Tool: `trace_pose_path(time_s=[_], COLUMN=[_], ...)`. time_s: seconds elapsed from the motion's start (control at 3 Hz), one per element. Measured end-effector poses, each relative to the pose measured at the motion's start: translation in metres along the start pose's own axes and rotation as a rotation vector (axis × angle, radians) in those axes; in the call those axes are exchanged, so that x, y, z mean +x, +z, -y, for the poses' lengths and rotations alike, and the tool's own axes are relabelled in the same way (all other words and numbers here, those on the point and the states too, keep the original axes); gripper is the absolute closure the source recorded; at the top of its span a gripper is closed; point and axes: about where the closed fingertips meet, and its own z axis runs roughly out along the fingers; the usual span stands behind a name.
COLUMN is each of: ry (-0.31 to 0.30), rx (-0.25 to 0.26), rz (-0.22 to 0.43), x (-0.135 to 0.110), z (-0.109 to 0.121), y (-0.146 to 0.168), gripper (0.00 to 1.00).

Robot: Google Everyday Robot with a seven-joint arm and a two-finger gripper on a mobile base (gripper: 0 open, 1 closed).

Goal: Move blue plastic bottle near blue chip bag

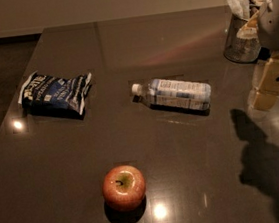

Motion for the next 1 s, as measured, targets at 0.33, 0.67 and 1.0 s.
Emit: trace_pose_path(time_s=[0.33,0.67,1.0], ry=[0.0,0.01,0.028], rx=[0.001,-0.001,-0.016], rz=[0.001,0.017,0.02], x=[0.0,-0.012,-0.026], z=[0.0,0.005,0.015], y=[0.0,0.011,0.032], gripper=[0.0,0.0,0.0])
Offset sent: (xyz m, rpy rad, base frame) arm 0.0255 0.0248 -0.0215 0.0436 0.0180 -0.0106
